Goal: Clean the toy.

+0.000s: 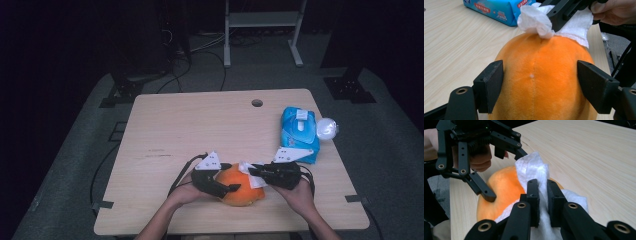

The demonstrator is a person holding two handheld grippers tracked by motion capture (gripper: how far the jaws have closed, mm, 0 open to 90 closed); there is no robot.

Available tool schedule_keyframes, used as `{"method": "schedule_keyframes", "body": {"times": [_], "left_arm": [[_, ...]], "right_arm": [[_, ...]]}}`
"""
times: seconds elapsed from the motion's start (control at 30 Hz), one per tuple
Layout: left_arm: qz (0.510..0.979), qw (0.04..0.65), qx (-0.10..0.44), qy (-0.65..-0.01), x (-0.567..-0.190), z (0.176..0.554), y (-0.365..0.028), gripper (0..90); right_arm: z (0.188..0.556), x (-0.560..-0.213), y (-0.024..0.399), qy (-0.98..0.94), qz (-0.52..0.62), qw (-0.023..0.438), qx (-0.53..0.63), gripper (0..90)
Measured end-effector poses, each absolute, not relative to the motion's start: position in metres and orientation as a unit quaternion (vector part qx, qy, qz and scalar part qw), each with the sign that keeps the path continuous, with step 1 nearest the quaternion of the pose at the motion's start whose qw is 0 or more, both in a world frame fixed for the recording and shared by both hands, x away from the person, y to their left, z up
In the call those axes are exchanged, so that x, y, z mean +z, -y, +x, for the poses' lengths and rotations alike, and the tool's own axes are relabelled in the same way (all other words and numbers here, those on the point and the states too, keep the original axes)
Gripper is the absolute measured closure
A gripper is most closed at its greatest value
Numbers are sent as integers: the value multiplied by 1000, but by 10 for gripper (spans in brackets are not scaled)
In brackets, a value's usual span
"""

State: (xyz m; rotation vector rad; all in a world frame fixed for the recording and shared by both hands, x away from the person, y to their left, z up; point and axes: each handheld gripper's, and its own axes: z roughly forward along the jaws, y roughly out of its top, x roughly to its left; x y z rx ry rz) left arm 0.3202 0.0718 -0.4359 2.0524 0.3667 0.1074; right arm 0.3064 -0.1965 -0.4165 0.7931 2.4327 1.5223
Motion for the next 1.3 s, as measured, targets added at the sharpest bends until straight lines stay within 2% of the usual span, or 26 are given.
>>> {"method": "schedule_keyframes", "body": {"times": [0.17, 0.27, 0.4, 0.53, 0.87, 1.07, 1.2, 1.3], "left_arm": [[849, 504, 56, -147, -435, 317, -66, 230], [851, 503, 67, -132, -434, 313, -59, 219], [857, 495, 75, -123, -433, 308, -54, 208], [859, 491, 66, -132, -433, 312, -60, 240], [855, 495, 48, -149, -435, 318, -71, 246], [847, 512, 56, -130, -429, 314, -64, 149], [850, 509, 61, -123, -429, 313, -61, 151], [858, 494, 64, -124, -429, 314, -63, 225]], "right_arm": [[305, -414, 192, -813, 259, 75, 516, 813], [302, -413, 180, -813, 244, 55, 526, 812], [296, -412, 164, -824, 223, 65, 516, 812], [300, -412, 170, -824, 233, 72, 512, 813], [303, -415, 199, -815, 268, 79, 508, 812], [301, -413, 188, -816, 254, 82, 513, 812], [300, -412, 178, -816, 240, 80, 520, 811], [300, -412, 176, -818, 236, 79, 519, 812]]}}
